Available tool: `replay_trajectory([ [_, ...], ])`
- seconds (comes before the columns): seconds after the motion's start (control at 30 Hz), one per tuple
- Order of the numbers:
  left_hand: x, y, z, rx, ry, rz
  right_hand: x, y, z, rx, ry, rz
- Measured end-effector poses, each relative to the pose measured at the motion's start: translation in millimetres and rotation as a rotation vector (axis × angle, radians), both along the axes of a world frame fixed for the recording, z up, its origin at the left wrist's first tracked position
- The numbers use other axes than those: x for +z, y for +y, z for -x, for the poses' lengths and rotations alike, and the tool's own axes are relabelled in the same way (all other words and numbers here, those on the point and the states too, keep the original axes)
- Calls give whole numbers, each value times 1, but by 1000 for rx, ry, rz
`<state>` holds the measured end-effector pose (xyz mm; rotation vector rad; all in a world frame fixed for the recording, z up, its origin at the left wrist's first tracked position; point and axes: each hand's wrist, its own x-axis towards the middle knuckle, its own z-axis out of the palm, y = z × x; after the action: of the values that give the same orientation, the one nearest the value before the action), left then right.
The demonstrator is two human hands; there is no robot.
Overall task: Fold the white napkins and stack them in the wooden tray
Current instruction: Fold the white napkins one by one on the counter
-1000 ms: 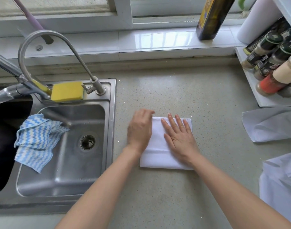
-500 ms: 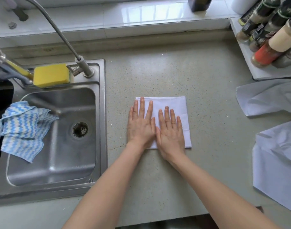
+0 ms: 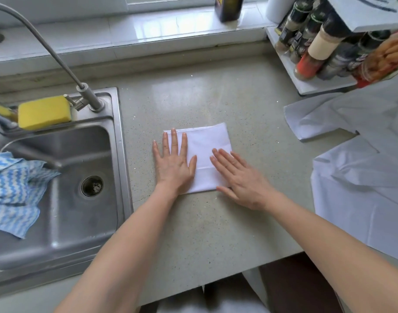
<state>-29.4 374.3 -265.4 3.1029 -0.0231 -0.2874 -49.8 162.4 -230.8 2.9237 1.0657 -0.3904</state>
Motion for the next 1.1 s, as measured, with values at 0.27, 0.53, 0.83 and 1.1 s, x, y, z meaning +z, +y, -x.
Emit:
replay_trajectory([
  [0.27, 23, -1, 32, -494, -1, 85, -6, -1, -6, 75, 109, 47],
  [0.53, 31, 8, 59, -342, 103, 139, 6, 11, -13, -31, 118, -3],
  [0.83, 70, 34, 53, -48, 283, 511, 44, 3, -14, -284, 297, -235],
  [1.1, 56, 32, 55, 417, 250, 584, 24, 18, -30, -541, 294, -247],
])
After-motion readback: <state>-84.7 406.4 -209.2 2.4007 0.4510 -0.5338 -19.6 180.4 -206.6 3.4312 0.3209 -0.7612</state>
